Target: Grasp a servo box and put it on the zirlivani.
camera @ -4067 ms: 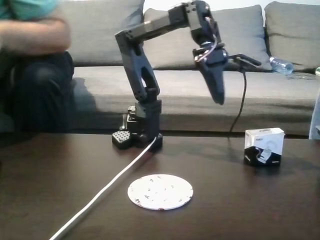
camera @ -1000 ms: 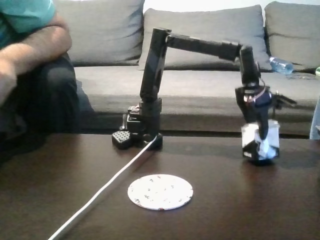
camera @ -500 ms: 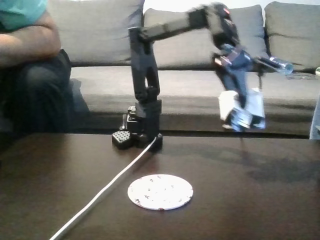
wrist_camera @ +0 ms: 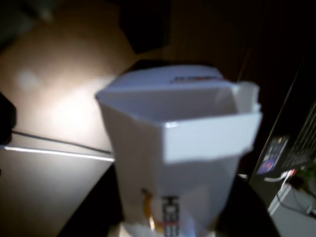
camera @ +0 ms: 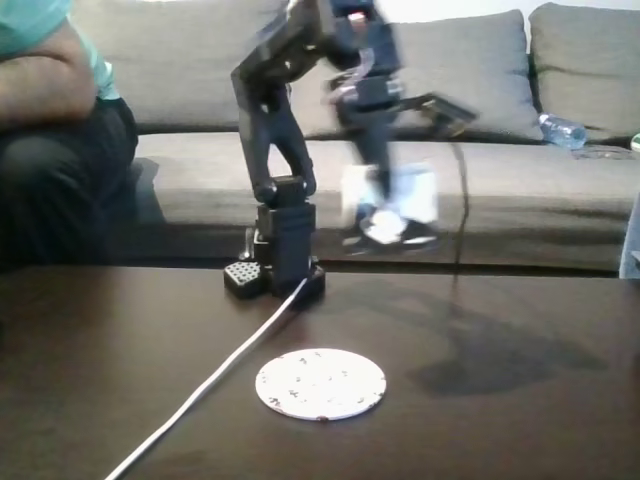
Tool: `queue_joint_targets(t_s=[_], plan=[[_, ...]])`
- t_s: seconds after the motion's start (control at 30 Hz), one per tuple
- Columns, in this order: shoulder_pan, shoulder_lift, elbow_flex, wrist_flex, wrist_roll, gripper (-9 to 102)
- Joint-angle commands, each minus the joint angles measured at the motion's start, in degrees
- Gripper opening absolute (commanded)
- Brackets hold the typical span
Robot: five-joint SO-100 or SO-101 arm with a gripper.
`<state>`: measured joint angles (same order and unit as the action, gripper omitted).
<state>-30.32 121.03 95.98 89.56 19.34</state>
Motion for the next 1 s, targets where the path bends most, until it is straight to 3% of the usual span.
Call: queue_joint_targets(t_s=[0.0,0.3,0.6,0.97], plan=[[5.19,3.34,2.81,-2.90,-2.29,7],[13.62,2.81,8.53,-9.32,-5.89,7],[16.17,2.64,15.91,-14.06,-7.03,7],[16.00,-10.02,11.25,-11.69,-5.98,7]])
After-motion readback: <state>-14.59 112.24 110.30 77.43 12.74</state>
